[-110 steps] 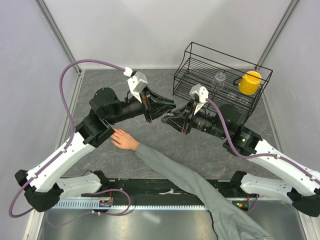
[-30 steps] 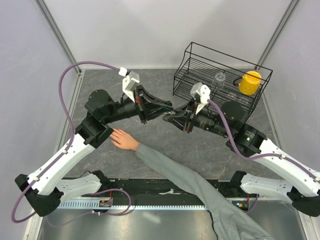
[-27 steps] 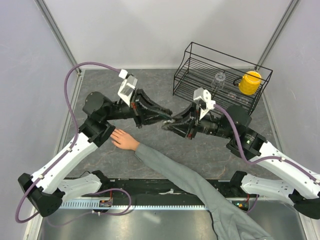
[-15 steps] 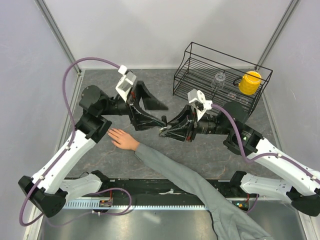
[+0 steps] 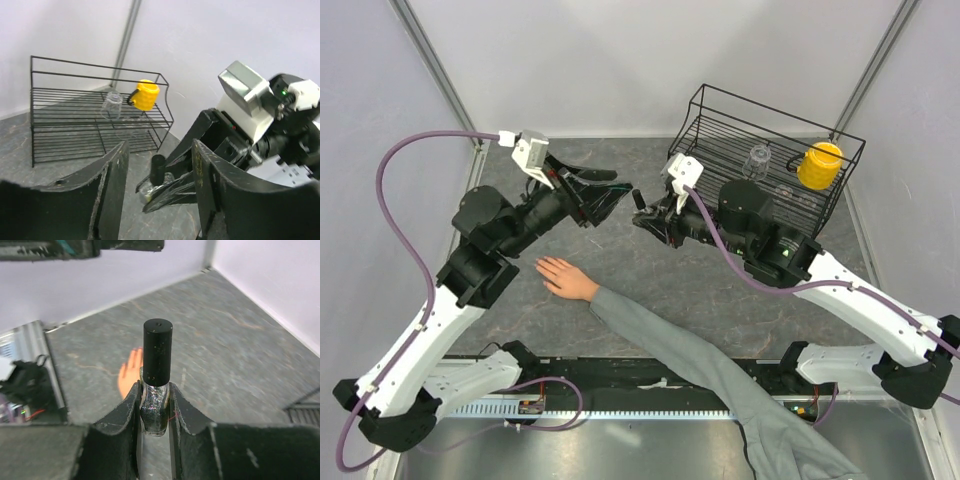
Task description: Paint the nails
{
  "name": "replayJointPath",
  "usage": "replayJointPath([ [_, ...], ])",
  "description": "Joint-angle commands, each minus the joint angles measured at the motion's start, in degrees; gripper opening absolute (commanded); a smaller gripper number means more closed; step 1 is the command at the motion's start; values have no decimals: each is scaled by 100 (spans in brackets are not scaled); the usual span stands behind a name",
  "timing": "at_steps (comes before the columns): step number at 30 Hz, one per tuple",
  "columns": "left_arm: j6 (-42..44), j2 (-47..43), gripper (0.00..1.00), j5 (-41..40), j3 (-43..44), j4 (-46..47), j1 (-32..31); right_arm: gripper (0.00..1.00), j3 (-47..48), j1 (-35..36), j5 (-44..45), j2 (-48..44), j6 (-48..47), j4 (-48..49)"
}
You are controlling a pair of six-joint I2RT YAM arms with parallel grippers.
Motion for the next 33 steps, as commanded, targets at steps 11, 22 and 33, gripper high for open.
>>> replayJointPath([
  [11,474,635,55,-1400,188,93,-724,0,350,16,1108,-36,-38,306],
  [22,272,811,10,434,-93,653,-646,0,113,16,758,-422,199,508],
  [33,-5246,2217,2,7564,-859,7899,751,0,-581,7,-3996,-932,1024,1902],
])
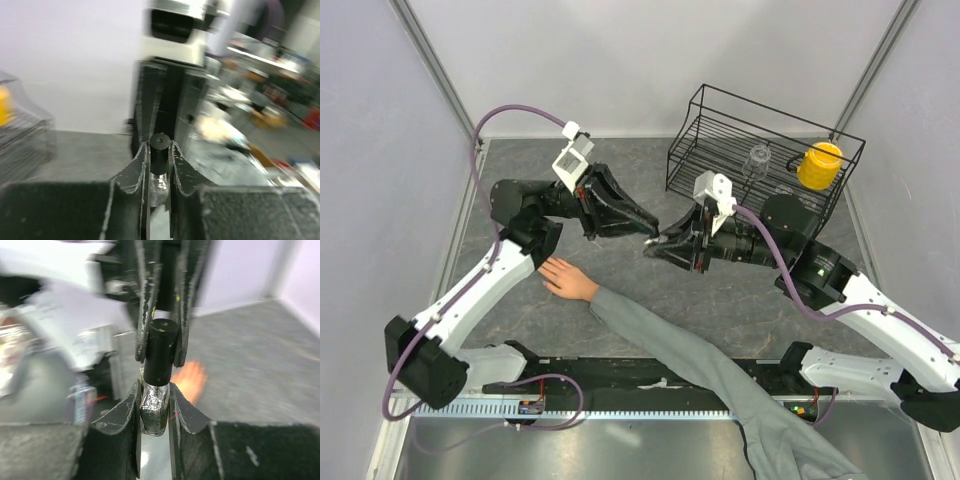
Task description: Paint the nails
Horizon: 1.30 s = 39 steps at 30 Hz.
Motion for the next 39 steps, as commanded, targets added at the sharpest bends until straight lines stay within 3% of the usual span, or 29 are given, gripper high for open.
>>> replayJointPath([
  [1,-2988,736,2,2719,-142,3250,317,0,-264,101,-2693,-45,842,1953],
  [3,-2682,657,2,2492,-124,2603,658,0,-379,101,-2650,-115,915,2078],
  [5,-1394,473,13,1924,25,1113,975,0,-362,92,-2247,-186,802,1921],
  [6,-727,150,22,1606,122,-837,1221,0,-344,84,-2071,-203,697,1624],
  [7,968,-70,40,1211,419,-2162,1241,0,-309,75,-1635,-203,600,1447],
  [8,1794,-264,51,120,604,-3202,1223,0,-222,75,-1421,-195,381,1271],
  [9,2290,-614,67,-387,693,-4117,1101,0,-186,75,-1254,-169,301,930],
  [11,2584,-897,80,-1222,624,-4257,1100,0,-64,75,-719,-63,91,690],
  [12,2558,-1151,97,-1418,598,-4336,1100,0,-20,75,-516,33,54,498],
  [13,2497,-1258,98,-1577,528,-4346,1109,0,33,75,-349,86,11,409],
  [17,2084,-1751,94,-2726,237,-4188,881,0,428,75,530,411,-121,13],
  [18,2031,-1812,88,-2956,211,-4188,611,0,473,75,636,464,-165,-66],
  [21,2223,-2032,82,-4028,228,-4188,-161,0,570,75,1013,570,-227,-75],
  [26,2461,-1744,68,-5224,430,-4371,-876,0,702,75,1217,658,-333,-137],
  [29,2462,-1462,62,-5471,553,-4477,-1087,0,710,75,1270,649,-341,-128],
  [37,2549,-1136,60,-5596,571,-4434,-1440,0,640,75,1305,544,-341,-128],
  [39,2541,-1119,46,-5429,519,-4329,-1431,0,631,75,1297,509,-341,-137],
])
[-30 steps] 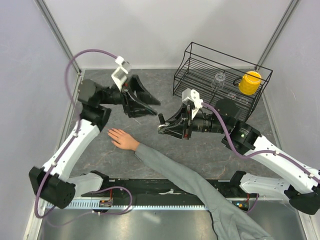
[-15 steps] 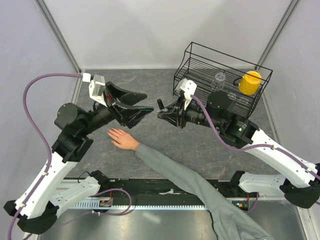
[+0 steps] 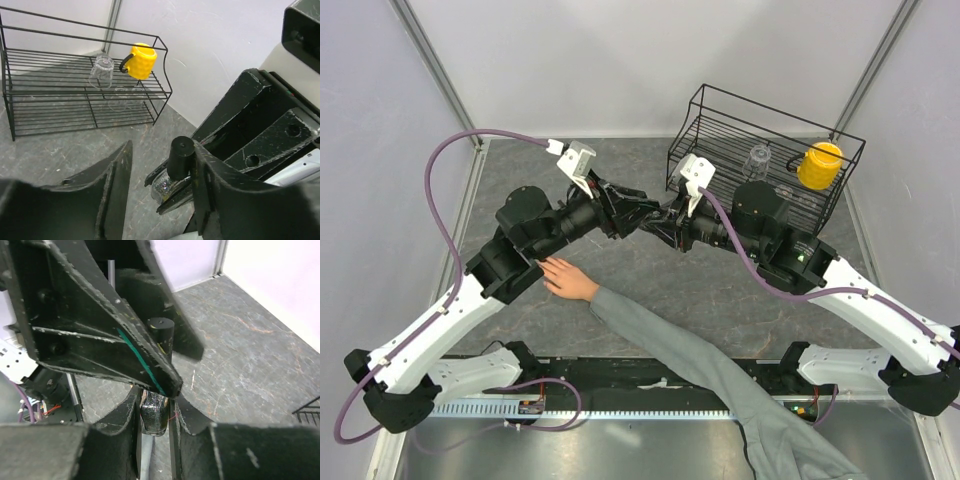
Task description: Paint the nails
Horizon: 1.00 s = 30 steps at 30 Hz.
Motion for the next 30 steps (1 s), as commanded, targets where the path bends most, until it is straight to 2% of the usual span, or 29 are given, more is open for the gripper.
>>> replayJointPath([
  [1,259,-48,36,301,94,290,-48,0,177,-4,64,-195,-53,187],
  [2,294,-30,13,522,77,325,-39,0,168,-4,3,-230,-70,213],
  [3,338,-21,7,811,33,491,-30,0,107,-4,-59,-265,-79,222],
  [4,390,5,4,1762,6,527,-13,0,71,-4,-138,-309,-79,283],
  [6,418,171,2,3345,6,887,154,0,-77,-4,-908,-485,-105,353],
  [7,287,459,2,5138,6,1428,285,0,-122,-4,-1382,-546,-114,493],
  [8,-228,593,2,5773,-29,1737,286,0,-174,-4,-2665,-651,-80,642],
  [9,-547,707,2,6746,-72,2089,286,0,-323,-4,-3235,-705,269,879],
  [10,-872,830,2,7016,-151,3101,286,0,-429,-4,-3806,-749,585,1690],
  [11,-1501,840,2,7150,-404,3581,295,0,-534,-4,-4378,-810,1032,2151],
  [12,-1603,840,2,7238,-450,3839,330,0,-709,-4,-4601,-837,1707,2590],
  [13,-1526,823,2,7178,-442,3528,443,0,-755,-4,-4716,-854,1957,3134],
  [15,-781,735,2,6671,-162,2607,593,0,-720,-4,-4683,-890,1813,3044],
  [16,83,691,15,6285,5,2019,724,0,-668,-13,-4561,-925,1636,2573],
  [17,509,586,27,5750,398,621,743,0,-624,-13,-4359,-925,1443,2281],
  [18,827,524,39,4640,550,146,743,0,-554,-13,-3966,-934,1241,2044],
  [19,1100,445,63,4176,647,-137,743,0,-518,-39,-3709,-934,969,1650],
  [21,1147,165,77,2896,736,-465,743,0,-448,-39,-3261,-925,704,1270],
  [22,1103,68,91,2584,701,-457,743,0,-413,-39,-2728,-881,485,998],
  [23,1050,-38,96,2328,596,-422,752,0,-378,-39,-2479,-855,379,839],
  [24,980,-248,100,1778,534,-335,743,0,-342,-39,-2189,-829,291,733],
  [27,533,-512,99,888,367,-263,743,0,-176,-30,-1090,-671,53,381],
  [30,84,-557,91,691,358,-167,726,0,61,-39,-219,-433,17,178],
])
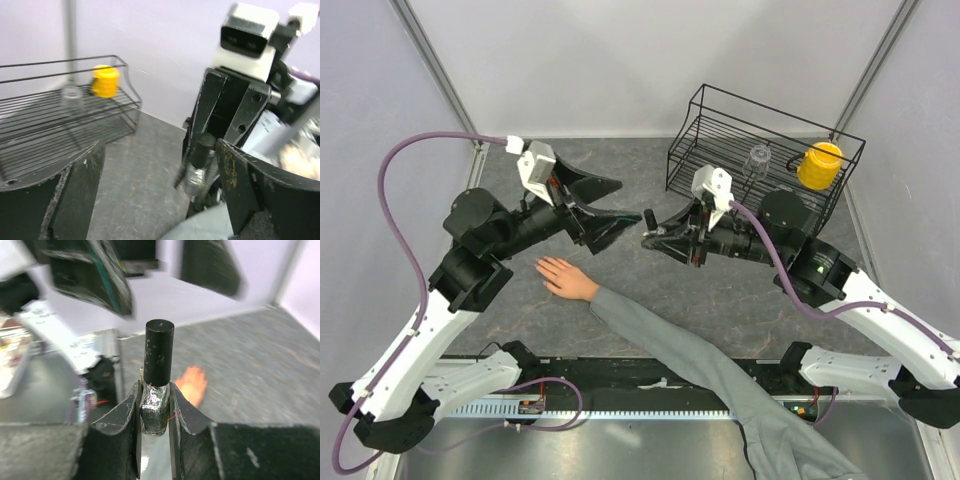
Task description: Paint the nails
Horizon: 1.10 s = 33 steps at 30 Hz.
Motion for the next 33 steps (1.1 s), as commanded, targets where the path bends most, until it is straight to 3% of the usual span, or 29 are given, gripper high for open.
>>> replayJointPath([
  [1,-557,-94,86,-1333,-42,-12,-9,0,515,37,1563,327,-365,-370],
  [4,-637,55,73,-1430,-42,94,-131,0,647,29,1740,460,-374,-362],
  [18,-426,565,58,-1229,-165,489,-387,0,752,29,1925,504,-312,-354],
  [20,-426,565,43,-948,-218,603,-387,0,735,20,1890,496,-295,-371],
  [21,-418,609,35,-537,-227,647,-387,0,717,29,1872,487,-295,-354],
  [22,-383,627,11,-272,-235,805,-387,0,708,29,1837,443,-286,-362],
  [23,-348,644,5,104,-244,884,-387,0,665,29,1672,425,-303,-336],
  [25,-356,810,2,1859,-236,1244,-343,0,568,29,1163,259,-286,-214],
  [26,-487,933,2,2649,-227,1507,-317,0,420,29,168,189,-286,-117],
  [27,-1010,1056,2,3971,-235,1822,-308,0,331,29,-485,49,-260,180],
  [28,-1311,1301,2,4358,-244,2435,-308,0,226,29,-1179,-22,-147,435],
  [29,-1619,1399,2,4658,-244,2745,-308,0,-19,29,-2596,-75,89,812],
  [31,-2236,1514,2,5179,-262,3395,-255,0,-249,29,-3354,-93,1423,2348],
  [33,-1958,1436,2,5224,-218,3242,-89,0,-346,29,-3803,-58,1989,2871],
])
